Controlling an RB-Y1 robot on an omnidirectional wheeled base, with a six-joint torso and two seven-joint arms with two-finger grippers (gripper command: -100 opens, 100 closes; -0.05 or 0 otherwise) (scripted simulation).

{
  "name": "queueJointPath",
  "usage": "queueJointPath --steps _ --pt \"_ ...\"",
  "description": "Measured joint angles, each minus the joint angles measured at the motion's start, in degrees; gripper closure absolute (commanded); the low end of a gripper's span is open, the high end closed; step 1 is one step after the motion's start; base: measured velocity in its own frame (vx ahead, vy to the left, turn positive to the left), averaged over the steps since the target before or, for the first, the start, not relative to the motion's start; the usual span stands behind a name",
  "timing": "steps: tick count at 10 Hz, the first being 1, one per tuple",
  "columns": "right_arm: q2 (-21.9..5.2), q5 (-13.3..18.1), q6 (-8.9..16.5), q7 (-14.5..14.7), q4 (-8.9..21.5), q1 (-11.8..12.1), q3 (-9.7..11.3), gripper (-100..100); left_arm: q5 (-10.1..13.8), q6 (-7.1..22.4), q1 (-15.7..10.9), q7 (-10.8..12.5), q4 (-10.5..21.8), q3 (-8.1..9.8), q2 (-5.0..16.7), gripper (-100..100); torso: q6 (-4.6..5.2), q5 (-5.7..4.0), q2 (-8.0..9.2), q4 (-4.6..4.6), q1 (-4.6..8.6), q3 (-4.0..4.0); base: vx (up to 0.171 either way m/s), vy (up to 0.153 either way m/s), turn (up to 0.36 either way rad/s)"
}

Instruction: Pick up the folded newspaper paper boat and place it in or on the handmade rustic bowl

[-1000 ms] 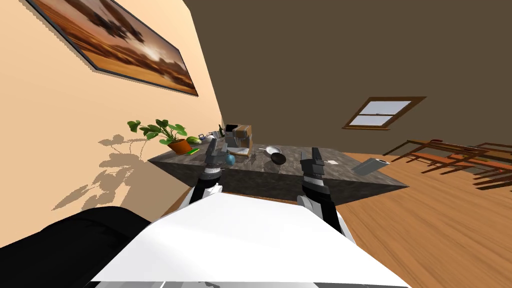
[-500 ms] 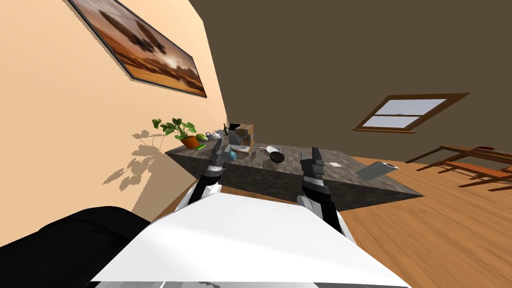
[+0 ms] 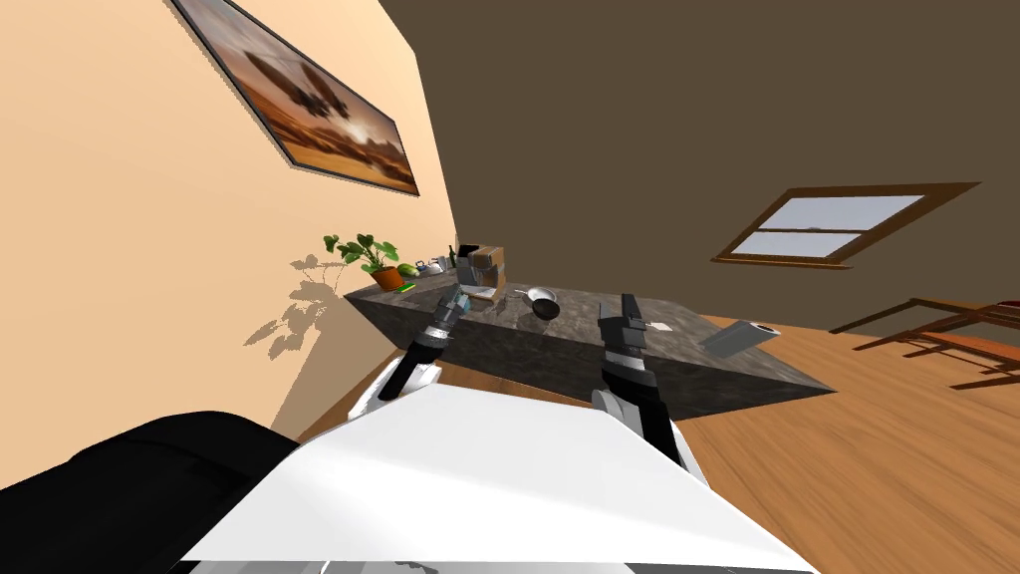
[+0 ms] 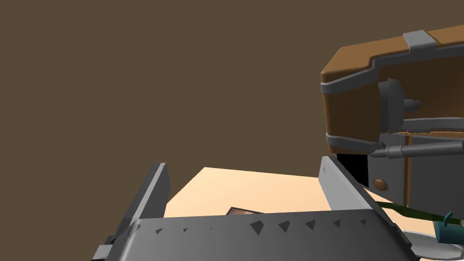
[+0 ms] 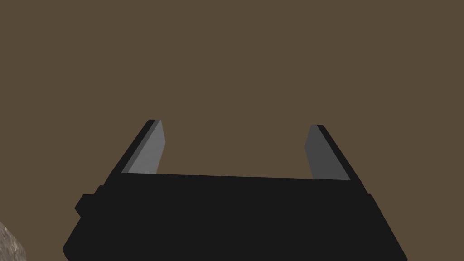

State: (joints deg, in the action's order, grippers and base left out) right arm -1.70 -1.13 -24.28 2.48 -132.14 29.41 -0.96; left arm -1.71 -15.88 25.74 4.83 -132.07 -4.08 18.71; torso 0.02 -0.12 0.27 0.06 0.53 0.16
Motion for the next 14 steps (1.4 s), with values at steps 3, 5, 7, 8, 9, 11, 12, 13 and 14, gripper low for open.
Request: queueJointPath --steps 3,5,7,8,9,11,12,13,14 --pt "0.0 0.0 0.0 0.0 0.0 0.0 0.0 0 0.6 4.2 -1.4 -0.1 2.5 -0.63 3.6 -100 0.00 0.03 -0.06 -0.01 -0.17 -0.04 -0.065 -0.073 -0.011" --pt "0.0 0.0 0.0 0.0 0.0 0.0 0.0 0 0.8 6.6 -2.7 -0.1 4.3 -1.06 5.6 -100 0.01 0.06 -0.14 -0.03 -0.32 -0.08 -0.043 -0.039 -0.027" --pt "0.0 0.0 0.0 0.0 0.0 0.0 0.0 0 0.7 9.2 -3.5 -0.3 5.5 -1.85 7.2 -100 0.01 0.08 -0.19 -0.04 -0.36 -0.11 -0.052 -0.052 -0.071" --pt "0.0 0.0 0.0 0.0 0.0 0.0 0.0 0 1.1 10.9 -4.2 -0.1 6.8 -1.89 9.4 -100 0.01 0.06 -0.14 -0.03 -0.30 -0.08 -0.054 -0.053 -0.044" --pt "0.0 0.0 0.0 0.0 0.0 0.0 0.0 0 0.8 12.3 -4.4 -0.2 7.3 -2.49 9.7 -100 -0.01 0.06 -0.14 -0.02 -0.30 -0.07 -0.050 -0.056 -0.105" --pt "0.0 0.0 0.0 0.0 0.0 0.0 0.0 0 0.6 14.6 -5.6 -0.5 9.6 -3.32 11.5 -100 -0.01 0.06 -0.20 -0.03 -0.35 -0.10 -0.028 -0.040 -0.072" --pt "0.0 0.0 0.0 0.0 0.0 0.0 0.0 0 0.6 16.1 -6.0 -0.4 10.5 -3.56 13.0 -100 0.01 0.07 -0.24 -0.05 -0.38 -0.13 -0.014 -0.026 -0.053" --pt "0.0 0.0 0.0 0.0 0.0 0.0 0.0 0 0.5 17.2 -6.2 -0.5 10.9 -3.85 13.5 -100 -0.01 0.08 -0.27 -0.05 -0.41 -0.15 -0.023 -0.036 -0.125" --pt "0.0 0.0 0.0 0.0 0.0 0.0 0.0 0 0.4 18.5 -7.0 -0.5 12.4 -4.31 14.8 -100 0.01 0.08 -0.27 -0.05 -0.40 -0.15 -0.024 -0.053 -0.228"
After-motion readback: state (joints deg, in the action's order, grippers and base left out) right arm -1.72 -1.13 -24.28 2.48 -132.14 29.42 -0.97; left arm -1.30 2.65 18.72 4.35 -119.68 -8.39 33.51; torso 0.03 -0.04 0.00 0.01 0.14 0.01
